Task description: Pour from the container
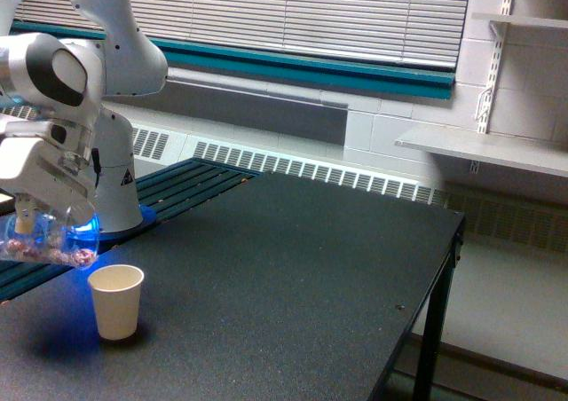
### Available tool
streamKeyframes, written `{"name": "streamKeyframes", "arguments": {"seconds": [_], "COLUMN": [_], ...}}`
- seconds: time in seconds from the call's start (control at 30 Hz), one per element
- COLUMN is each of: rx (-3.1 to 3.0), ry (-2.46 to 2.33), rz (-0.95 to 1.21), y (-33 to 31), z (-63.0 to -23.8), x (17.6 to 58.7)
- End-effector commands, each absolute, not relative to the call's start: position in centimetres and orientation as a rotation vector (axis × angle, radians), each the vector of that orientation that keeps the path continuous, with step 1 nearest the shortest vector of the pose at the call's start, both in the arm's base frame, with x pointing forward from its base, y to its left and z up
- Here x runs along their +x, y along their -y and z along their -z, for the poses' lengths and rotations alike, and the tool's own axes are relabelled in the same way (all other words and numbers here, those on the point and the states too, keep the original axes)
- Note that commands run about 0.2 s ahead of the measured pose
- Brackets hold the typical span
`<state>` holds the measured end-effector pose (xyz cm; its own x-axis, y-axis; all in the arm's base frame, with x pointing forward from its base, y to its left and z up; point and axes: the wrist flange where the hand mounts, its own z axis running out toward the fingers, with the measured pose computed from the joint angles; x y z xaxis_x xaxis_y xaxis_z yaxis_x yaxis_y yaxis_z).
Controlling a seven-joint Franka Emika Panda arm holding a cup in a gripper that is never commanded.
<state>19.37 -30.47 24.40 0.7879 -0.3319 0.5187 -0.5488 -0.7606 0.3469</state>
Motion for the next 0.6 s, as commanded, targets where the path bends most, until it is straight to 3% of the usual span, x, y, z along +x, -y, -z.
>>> {"name": "streamKeyframes", "arguments": {"seconds": [0.03,0.6], "rx": [2.468,2.456], "ry": [0.544,0.329], "rz": [-0.597,-0.565], "y": [31.4,32.2], "z": [-26.0,-27.9], "x": [18.4,18.1]}}
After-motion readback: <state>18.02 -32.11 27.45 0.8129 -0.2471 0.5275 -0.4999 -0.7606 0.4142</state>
